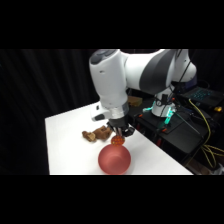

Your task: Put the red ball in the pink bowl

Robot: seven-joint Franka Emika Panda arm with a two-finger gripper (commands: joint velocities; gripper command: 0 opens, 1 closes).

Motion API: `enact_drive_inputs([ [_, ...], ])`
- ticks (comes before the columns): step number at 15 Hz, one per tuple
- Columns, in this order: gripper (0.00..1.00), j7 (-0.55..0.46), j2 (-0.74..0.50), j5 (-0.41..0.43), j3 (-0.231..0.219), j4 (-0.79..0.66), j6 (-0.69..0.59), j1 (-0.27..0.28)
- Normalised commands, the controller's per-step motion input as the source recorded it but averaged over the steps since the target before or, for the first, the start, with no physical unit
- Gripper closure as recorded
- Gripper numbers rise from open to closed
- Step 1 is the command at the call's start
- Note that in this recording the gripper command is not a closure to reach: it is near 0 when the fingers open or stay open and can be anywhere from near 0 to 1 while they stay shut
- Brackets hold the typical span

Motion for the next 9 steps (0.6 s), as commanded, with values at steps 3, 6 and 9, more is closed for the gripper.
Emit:
enact_drive_inputs([
  [3, 0.18, 0.01, -0.17, -0.019, 0.041, -0.23, 0.14, 0.031],
  [6, 0.18, -0.07, 0.07, -0.077, -0.028, 0.12, 0.05, -0.033],
  [9, 0.18, -0.09, 0.15, -0.087, -0.038, 0.24, 0.01, -0.045],
])
